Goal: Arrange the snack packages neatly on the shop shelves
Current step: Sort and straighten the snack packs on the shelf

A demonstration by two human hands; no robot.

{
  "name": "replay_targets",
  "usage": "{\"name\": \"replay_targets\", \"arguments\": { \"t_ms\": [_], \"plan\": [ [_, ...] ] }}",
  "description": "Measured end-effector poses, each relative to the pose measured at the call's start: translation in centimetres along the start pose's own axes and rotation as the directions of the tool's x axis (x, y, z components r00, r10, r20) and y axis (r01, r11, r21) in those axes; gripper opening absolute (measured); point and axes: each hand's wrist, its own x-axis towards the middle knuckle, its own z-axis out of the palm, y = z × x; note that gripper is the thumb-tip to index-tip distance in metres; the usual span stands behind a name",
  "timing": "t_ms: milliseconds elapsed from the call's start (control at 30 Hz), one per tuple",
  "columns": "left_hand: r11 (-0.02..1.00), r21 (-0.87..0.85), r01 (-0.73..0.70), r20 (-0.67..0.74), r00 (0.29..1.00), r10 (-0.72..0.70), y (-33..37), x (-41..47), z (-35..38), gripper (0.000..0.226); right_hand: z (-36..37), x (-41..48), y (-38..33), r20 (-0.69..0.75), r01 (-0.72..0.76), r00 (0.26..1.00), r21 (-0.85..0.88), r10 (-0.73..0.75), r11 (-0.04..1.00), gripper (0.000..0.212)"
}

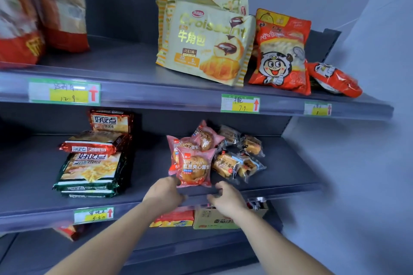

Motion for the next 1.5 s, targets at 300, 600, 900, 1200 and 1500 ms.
{"name": "replay_targets", "arguments": {
  "t_ms": [300, 600, 900, 1200, 1500],
  "plan": [
    [0.984, 0.100, -0.147, 0.027, 0.989, 0.145, 7.0, 2.1, 1.9, 0.045, -4.4, 2.4, 4.8, -0.053, -0.068, 0.996, 0.057, 0.071, 0.996, 0.041],
    [0.795, 0.510, -0.329, 0.051, 0.934, 0.354, 14.8, 11.3, 6.2, 0.075, -7.8, 12.4, 11.4, 0.009, -0.191, 0.981, 0.271, 0.196, 0.943, 0.036],
    [0.611, 0.741, -0.279, 0.152, 0.956, 0.252, 15.3, 17.6, 7.9, 0.079, -8.8, 20.6, 14.7, 0.038, -0.254, 0.964, 0.438, 0.265, 0.862, 0.082],
    [0.783, 0.486, -0.387, 0.074, 0.911, 0.405, 14.3, 18.0, 8.0, 0.072, -8.8, 22.6, 13.6, -0.250, 0.256, 0.942, 0.114, -0.222, 0.960, 0.030],
    [0.635, 0.682, -0.363, 0.119, 0.912, 0.393, 14.9, 18.4, 7.8, 0.118, -10.9, 22.3, 12.8, -0.078, 0.248, 0.968, 0.449, -0.239, 0.858, 0.028]
  ]
}}
